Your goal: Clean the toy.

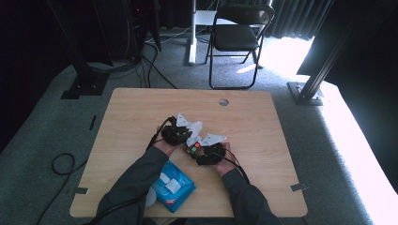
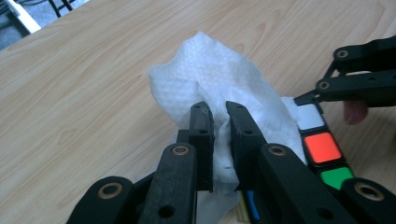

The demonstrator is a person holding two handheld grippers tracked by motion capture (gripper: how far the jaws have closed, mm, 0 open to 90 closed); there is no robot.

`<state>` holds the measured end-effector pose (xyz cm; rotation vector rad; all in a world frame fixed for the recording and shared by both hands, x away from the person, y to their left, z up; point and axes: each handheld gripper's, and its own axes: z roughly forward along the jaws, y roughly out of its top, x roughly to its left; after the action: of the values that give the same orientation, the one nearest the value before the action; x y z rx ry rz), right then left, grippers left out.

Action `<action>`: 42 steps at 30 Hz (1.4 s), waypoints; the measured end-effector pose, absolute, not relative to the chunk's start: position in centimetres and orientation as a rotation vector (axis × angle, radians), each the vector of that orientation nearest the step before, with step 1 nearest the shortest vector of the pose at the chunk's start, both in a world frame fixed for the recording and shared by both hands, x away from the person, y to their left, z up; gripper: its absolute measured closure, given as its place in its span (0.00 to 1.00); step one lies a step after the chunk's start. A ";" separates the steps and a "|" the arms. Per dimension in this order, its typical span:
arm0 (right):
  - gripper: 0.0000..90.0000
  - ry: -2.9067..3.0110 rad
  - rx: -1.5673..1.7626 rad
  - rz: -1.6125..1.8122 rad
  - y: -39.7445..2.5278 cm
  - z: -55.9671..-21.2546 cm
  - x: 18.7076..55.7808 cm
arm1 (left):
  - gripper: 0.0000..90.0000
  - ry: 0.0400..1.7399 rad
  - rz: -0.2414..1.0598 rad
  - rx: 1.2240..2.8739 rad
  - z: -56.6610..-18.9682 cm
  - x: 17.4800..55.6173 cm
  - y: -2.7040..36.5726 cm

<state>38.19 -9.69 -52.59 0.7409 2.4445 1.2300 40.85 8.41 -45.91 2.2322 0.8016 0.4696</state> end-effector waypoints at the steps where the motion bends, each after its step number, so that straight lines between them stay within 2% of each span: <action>1: 0.38 2.445 0.746 1.230 -9.7 -52.6 38.2 | 0.91 0.792 0.465 2.230 -45.9 40.8 8.3; 19: 0.38 2.425 0.772 1.240 -10.1 -52.5 38.4 | 0.91 0.622 0.374 2.263 -45.8 38.6 5.3; 42: 0.38 2.411 0.767 1.244 -10.7 -52.0 38.2 | 0.91 0.812 0.440 2.206 -45.5 40.7 10.8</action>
<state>38.24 -10.68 -52.03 0.7667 2.4106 1.2443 40.66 10.81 -45.49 2.2059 0.8123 0.4396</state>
